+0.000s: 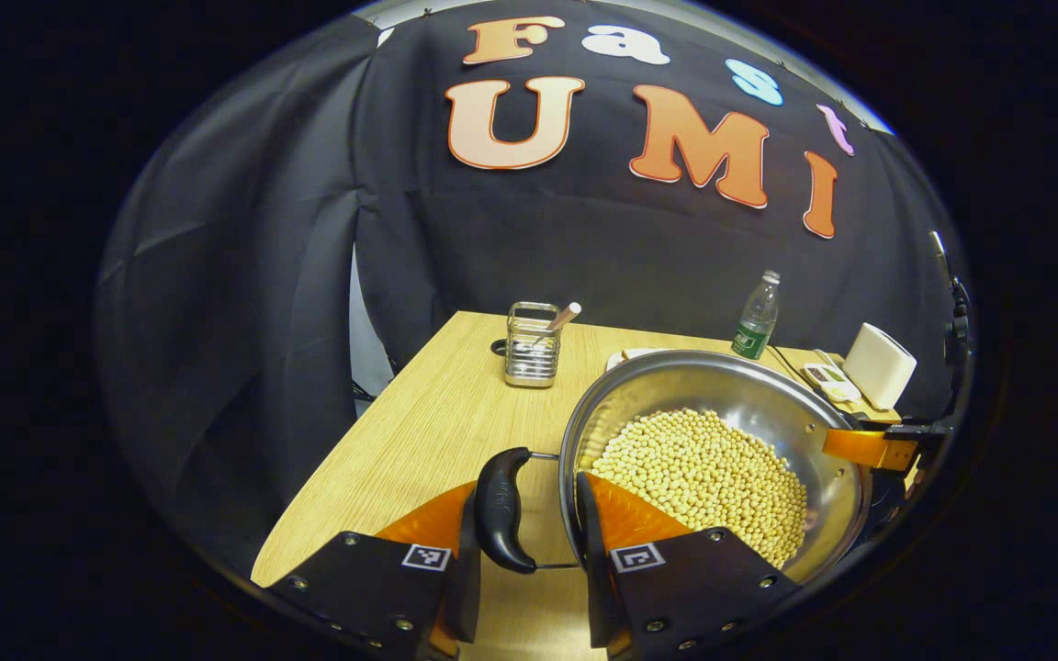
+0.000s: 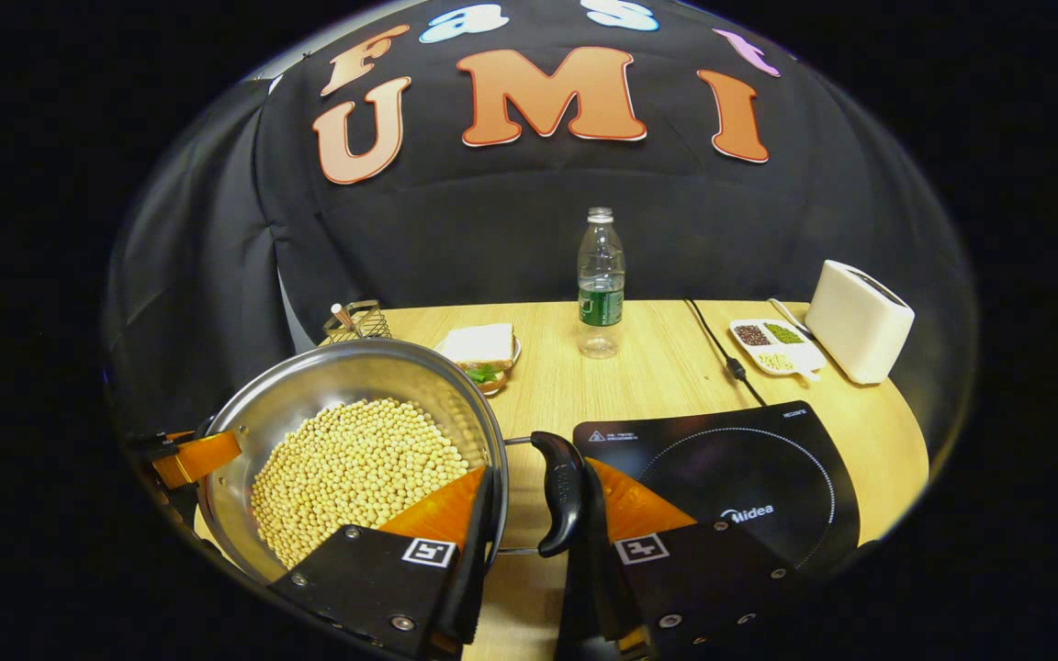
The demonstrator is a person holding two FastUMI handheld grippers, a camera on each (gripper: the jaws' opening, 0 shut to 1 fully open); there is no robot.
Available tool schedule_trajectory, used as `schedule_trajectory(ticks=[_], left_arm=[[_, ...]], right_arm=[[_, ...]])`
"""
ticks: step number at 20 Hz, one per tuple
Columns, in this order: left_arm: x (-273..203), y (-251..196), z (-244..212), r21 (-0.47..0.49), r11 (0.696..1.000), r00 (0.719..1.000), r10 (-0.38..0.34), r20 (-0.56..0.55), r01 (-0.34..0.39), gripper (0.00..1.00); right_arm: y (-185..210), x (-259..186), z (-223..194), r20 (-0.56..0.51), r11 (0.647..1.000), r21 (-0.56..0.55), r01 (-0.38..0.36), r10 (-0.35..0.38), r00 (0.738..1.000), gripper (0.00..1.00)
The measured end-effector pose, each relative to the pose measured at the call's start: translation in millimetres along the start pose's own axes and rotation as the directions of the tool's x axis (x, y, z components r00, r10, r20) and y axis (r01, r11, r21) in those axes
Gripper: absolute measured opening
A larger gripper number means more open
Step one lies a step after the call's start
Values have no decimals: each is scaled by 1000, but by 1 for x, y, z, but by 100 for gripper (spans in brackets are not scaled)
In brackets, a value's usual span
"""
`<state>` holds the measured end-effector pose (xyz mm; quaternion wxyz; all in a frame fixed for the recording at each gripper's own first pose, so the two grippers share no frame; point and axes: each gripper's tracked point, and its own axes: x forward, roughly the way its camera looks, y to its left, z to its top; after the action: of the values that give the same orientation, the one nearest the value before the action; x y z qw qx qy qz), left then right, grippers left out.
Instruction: First push the handle of the pot to place it horizontally, then grasp the pot with both hands and set it on the induction cooktop.
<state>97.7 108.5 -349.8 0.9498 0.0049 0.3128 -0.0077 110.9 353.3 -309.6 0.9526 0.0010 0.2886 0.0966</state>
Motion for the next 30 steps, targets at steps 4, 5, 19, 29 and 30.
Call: schedule_trajectory(ticks=[4, 5, 19, 29, 30], left_arm=[[-5, -26, 6, -1, 1000, 1000, -20, -1, 20, 48], [-7, -34, 8, -3, 1000, 1000, -25, 1, 25, 48], [-16, -171, 13, 63, 987, 989, -148, -31, 150, 48], [-20, -255, -4, 93, 973, 976, -203, -83, 210, 49], [-20, -262, -7, 94, 972, 974, -207, -89, 215, 48]], right_arm=[[-26, -13, 9, 22, 1000, 4, 19, -19, 1000, 49], [-34, -16, 10, 24, 1000, 10, 23, -23, 999, 49], [-164, -57, 10, 24, 989, 88, 122, -125, 992, 49], [-241, -77, -8, -1, 974, 132, 185, -187, 982, 48], [-246, -79, -10, -5, 972, 134, 191, -192, 981, 48]])
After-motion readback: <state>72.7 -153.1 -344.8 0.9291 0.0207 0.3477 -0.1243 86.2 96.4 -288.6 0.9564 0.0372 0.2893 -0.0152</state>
